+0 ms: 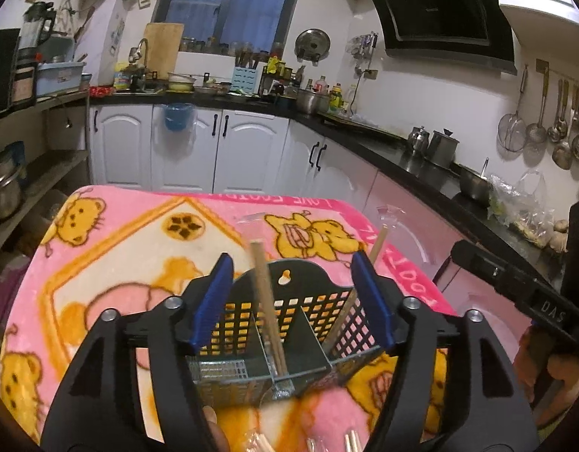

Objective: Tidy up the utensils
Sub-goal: 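Lower the left tool's chopstick into the caddy and open while the right tool does likewise, then move both open tools back down to the remaining wrapped chopsticks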

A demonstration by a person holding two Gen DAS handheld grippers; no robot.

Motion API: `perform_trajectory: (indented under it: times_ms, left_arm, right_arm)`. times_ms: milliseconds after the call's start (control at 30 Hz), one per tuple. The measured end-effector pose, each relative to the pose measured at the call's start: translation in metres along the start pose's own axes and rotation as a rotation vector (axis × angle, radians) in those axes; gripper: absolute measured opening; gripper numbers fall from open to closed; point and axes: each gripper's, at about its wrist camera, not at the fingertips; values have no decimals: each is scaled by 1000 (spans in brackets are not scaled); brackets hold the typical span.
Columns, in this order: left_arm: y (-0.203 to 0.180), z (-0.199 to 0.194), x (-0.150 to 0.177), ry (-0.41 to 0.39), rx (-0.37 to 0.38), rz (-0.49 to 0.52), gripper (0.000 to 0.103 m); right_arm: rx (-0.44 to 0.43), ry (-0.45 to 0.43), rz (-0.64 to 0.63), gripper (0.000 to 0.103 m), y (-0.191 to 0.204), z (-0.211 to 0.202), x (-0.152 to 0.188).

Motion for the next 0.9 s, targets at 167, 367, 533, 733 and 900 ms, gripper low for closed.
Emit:
perform_trajectory:
  times_ms: [167, 367, 533, 733, 900]
  left_arm:
    - [-3, -11, 2, 6, -10, -6, 72]
    - [-14, -24, 5, 5, 0, -8, 80]
    - [-20, -40, 7, -2, 15, -15, 86]
    - [-20, -55, 17, 10, 18, -32, 93]
    - [-22, -64, 28, 23, 28, -27, 93]
  right_arm:
    - [6, 17, -13, 59, -3, -16, 6]
    - [10, 22, -25, 66, -4, -34, 13]
    - [8, 27, -27, 70, -3, -47, 20]
    - [6, 39, -36, 72, -2, -61, 29]
    - [7, 41, -43, 75, -3, -70, 34]
Point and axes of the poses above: each gripper's, at about its wrist camera, not at the fingertips, and z roughly the way its jaws point, y to its left, x to its underside, and after that the axes turned 13 degrees about -y, right-handed
